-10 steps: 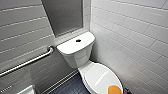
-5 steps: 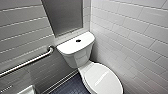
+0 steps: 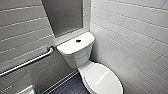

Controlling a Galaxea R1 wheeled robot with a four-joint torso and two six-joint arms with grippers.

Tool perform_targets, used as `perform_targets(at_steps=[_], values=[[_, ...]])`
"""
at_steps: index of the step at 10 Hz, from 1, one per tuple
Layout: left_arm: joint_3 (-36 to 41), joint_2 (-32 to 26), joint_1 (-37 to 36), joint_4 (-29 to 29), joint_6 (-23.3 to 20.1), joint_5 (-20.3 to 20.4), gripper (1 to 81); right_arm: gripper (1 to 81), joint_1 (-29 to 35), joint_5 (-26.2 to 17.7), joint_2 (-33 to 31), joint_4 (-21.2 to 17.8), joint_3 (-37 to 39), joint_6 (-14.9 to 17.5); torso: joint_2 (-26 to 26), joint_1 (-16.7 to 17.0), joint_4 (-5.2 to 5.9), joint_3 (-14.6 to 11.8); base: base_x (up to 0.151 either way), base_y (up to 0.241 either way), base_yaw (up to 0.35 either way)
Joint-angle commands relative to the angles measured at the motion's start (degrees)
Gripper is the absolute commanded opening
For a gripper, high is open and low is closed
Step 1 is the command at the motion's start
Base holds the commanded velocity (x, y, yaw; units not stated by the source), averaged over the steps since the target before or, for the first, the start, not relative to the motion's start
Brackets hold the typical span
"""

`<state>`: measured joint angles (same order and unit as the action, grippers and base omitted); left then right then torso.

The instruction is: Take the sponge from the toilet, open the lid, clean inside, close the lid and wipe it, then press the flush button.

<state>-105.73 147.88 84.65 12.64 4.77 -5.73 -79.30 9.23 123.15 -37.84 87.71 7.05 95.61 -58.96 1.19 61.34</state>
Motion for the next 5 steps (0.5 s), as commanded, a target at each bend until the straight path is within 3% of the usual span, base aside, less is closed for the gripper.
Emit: perform_targets(at_steps=[1, 3, 5], values=[[0.44, -0.48, 0.55, -0.42, 0.07, -3.85, 81.1, 1.0, -4.68, -1.41, 2.29, 7.60, -2.56, 0.51, -5.71, 3.67, 0.00, 0.00, 0.000, 0.000, 0.000], [-1.49, 0.48, 0.39, -0.51, 0.07, -3.77, 81.1, 1.0, -6.71, -0.97, 5.72, 8.31, 0.25, 0.51, -7.13, 4.63, 0.00, -5.59, 0.000, 0.000, 0.000], [-5.70, 2.50, 0.56, -1.04, 0.07, -3.76, 81.1, 1.0, -8.12, -0.97, 8.45, 9.09, 3.24, 0.60, -10.08, 6.51, 0.00, -8.13, 0.000, 0.000, 0.000]])
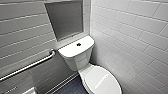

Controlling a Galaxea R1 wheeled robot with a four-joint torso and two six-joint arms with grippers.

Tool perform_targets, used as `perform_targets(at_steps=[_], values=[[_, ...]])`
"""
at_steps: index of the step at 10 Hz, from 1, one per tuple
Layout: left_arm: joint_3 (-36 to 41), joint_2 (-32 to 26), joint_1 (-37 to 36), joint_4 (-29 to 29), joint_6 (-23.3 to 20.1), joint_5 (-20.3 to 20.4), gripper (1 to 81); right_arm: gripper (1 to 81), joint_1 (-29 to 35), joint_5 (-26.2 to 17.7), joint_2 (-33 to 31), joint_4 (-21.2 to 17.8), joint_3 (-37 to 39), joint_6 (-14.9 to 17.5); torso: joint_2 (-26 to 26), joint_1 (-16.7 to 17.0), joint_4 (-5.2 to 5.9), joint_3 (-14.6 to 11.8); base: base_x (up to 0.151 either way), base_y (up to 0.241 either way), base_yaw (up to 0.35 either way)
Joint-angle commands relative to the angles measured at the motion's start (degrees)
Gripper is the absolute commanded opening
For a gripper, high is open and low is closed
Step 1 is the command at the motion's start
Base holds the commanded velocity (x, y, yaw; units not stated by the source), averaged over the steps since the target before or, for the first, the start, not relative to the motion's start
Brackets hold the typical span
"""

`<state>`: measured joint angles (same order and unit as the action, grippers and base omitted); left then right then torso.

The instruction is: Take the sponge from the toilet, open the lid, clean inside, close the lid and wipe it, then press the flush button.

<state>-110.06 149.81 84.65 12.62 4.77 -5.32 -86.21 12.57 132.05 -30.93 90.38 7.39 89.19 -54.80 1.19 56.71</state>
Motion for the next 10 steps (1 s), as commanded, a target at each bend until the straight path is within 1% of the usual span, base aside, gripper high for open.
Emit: perform_targets(at_steps=[1, 2, 3, 4, 5, 6, 7, 10], values=[[-4.01, 1.98, 0.74, -1.19, 0.07, -4.18, 81.1, 1.0, -1.91, -4.31, 0.87, 3.67, 1.97, 0.26, -5.58, 3.61, 0.00, -5.48, 0.000, 0.000, 0.000], [-6.39, 3.30, 0.83, -1.28, 0.07, -4.09, 81.1, 1.0, -2.52, -4.22, 2.27, 4.56, 3.72, 0.26, -7.57, 4.92, 0.00, -7.54, 0.000, 0.000, 0.000], [-8.41, 4.27, 0.83, -1.72, 0.07, -4.09, 81.1, 1.0, -2.61, -4.22, 3.60, 4.65, 5.84, 0.18, -9.64, 6.29, 0.00, -9.71, 0.000, 0.000, 0.000], [-9.91, 5.06, 0.83, -2.24, 0.07, -4.09, 81.1, 1.0, -2.61, -4.31, 5.09, 4.82, 8.04, 0.17, -11.70, 7.65, 0.00, -9.95, 0.000, 0.000, 0.000], [-11.05, 5.68, 0.83, -2.60, 0.07, -4.09, 81.1, 1.0, -2.61, -4.31, 6.75, 4.91, 10.06, 0.26, -13.71, 9.00, 0.00, -7.98, 0.000, 0.000, 0.000], [-12.63, 6.90, 0.83, -3.12, 0.16, -4.18, 81.1, 1.0, -2.44, -4.31, 8.69, 5.61, 11.64, 0.26, -15.41, 10.21, 0.00, -8.63, 0.000, 0.000, 0.000], [-15.79, 8.57, 0.82, -4.00, 0.16, -4.18, 81.1, 1.0, -2.34, -4.39, 10.62, 6.41, 13.75, 0.17, -17.10, 11.26, 0.00, -9.16, 0.000, 0.000, 0.000], [-23.53, 13.23, 0.82, -5.67, 0.16, -4.18, 81.1, 1.0, -2.79, -4.66, 15.55, 6.23, 21.12, 0.08, -23.37, 15.32, 0.00, -9.49, 0.000, 0.000, 0.000]])
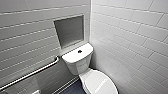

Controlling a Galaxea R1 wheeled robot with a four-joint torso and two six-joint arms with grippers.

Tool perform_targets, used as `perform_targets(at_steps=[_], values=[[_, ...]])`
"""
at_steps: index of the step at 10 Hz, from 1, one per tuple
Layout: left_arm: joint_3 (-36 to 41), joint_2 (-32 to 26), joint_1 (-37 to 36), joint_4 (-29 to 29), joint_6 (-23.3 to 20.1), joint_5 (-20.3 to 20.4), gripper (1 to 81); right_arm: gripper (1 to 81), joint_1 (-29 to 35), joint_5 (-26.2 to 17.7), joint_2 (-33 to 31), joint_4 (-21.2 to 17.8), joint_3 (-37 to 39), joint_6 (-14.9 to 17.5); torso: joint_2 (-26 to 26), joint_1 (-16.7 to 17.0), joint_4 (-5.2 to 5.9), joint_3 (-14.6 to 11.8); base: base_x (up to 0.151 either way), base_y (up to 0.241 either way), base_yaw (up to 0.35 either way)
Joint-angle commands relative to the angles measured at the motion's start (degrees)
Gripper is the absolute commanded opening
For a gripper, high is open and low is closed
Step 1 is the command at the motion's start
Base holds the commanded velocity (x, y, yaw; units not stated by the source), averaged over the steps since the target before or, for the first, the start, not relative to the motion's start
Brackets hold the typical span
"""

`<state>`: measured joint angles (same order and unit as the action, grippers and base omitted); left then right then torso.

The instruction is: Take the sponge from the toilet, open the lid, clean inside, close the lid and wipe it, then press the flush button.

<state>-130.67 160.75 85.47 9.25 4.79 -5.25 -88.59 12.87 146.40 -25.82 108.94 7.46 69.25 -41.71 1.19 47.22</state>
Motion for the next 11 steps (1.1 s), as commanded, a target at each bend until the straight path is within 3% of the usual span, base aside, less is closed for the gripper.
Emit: perform_targets(at_steps=[1, 4, 9, 10, 11], values=[[-4.50, 3.53, 0.01, -2.49, 0.13, -4.24, 81.1, 1.0, -0.67, -5.05, 2.43, 1.21, 4.78, 0.01, -5.62, 3.63, 0.00, -4.06, 0.000, 0.000, 0.000], [-6.35, 4.59, 0.01, -2.66, 0.13, -4.24, 81.1, 1.0, -0.67, -5.14, 3.49, 1.30, 6.28, 0.01, -10.67, 6.80, 0.00, -8.22, 0.000, 0.000, 0.000], [-11.35, 7.22, -0.17, -2.66, 0.13, -4.15, 81.1, 1.0, -0.50, -5.49, 6.57, 1.39, 10.93, 0.10, -20.77, 13.46, 0.00, -17.99, 0.000, 0.000, 0.000], [-12.50, 7.75, -0.43, -2.66, 0.13, -4.15, 81.1, 1.0, -0.41, -5.49, 6.91, 1.39, 11.99, 0.10, -22.83, 14.82, 0.00, -15.06, 0.000, 0.000, 0.000], [-13.03, 8.01, -0.52, -2.75, 0.13, -4.15, 81.1, 1.0, -0.32, -5.49, 7.62, 1.38, 13.31, 0.10, -24.33, 15.89, 0.00, -16.21, 0.000, 0.000, 0.000]])
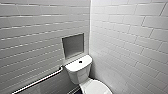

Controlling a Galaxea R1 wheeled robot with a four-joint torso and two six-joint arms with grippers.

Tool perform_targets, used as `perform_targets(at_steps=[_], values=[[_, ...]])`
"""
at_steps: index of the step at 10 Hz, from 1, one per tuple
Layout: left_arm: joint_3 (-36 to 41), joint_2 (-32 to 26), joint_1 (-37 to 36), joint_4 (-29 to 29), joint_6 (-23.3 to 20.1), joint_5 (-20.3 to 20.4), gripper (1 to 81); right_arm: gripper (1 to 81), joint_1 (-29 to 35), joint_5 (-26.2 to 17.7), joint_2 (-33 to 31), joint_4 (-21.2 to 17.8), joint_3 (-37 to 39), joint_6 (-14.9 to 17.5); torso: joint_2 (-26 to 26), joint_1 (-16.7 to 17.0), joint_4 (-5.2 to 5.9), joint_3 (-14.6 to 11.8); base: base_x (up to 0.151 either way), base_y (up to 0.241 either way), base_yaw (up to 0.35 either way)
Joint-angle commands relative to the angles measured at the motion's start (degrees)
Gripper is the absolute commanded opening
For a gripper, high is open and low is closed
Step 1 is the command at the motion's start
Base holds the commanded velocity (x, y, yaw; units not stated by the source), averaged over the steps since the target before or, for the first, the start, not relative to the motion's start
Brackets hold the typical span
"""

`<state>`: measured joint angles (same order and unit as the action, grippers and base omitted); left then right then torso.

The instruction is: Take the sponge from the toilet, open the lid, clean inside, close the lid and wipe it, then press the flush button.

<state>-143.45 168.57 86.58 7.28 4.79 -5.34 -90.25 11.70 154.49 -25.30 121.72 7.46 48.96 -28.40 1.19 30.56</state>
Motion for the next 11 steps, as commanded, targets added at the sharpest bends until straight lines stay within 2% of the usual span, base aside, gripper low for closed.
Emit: perform_targets(at_steps=[1, 2, 3, 4, 6, 7, 8, 11], values=[[-0.34, 0.10, -1.72, -1.73, 0.13, -3.46, 81.1, 1.0, 1.51, -4.40, 0.23, 0.86, 1.66, 0.10, -5.61, 3.63, 0.00, 0.05, 0.000, 0.000, 0.000], [-0.52, 0.02, -1.72, -2.62, 0.13, -2.66, 81.1, 1.0, 1.51, -4.41, 0.76, 0.86, 2.36, 0.10, -7.54, 4.83, 0.00, -0.39, 0.000, 0.000, 0.000], [-0.52, 0.10, -1.72, -2.80, 0.13, -2.66, 81.1, 1.0, 1.51, -4.41, 1.20, 0.86, 3.07, 0.10, -9.66, 6.18, 0.00, -3.89, 0.000, 0.000, 0.000], [-0.52, 0.10, -1.80, -2.80, 0.13, -2.66, 81.1, 1.0, 1.51, -4.41, 1.46, 0.86, 3.42, 0.10, -11.54, 7.39, 0.00, -6.12, 0.000, 0.000, 0.000], [-0.52, 0.10, -1.80, -2.80, 0.13, -2.66, 81.1, 1.0, 1.51, -4.41, 1.55, 0.86, 3.42, 0.10, -14.71, 9.38, 0.00, -8.54, 0.000, 0.000, 0.000], [-0.52, 0.10, -1.80, -2.80, 0.13, -2.66, 81.1, 1.0, 1.43, -4.41, 1.72, 0.86, 3.51, 0.10, -16.68, 10.67, 0.00, -4.87, 0.000, 0.000, 0.000], [-0.52, 0.10, -1.80, -2.80, 0.13, -2.66, 81.1, 1.0, 1.51, -4.41, 1.81, 0.86, 3.77, 0.10, -18.51, 11.93, 0.00, -6.38, 0.000, 0.000, 0.000], [-1.57, 0.54, -1.80, -2.88, 0.13, -2.66, 81.1, 1.0, 1.51, -4.32, 2.86, 0.77, 5.27, 0.01, -23.82, 15.39, 0.00, -7.52, 0.000, 0.000, 0.000]])
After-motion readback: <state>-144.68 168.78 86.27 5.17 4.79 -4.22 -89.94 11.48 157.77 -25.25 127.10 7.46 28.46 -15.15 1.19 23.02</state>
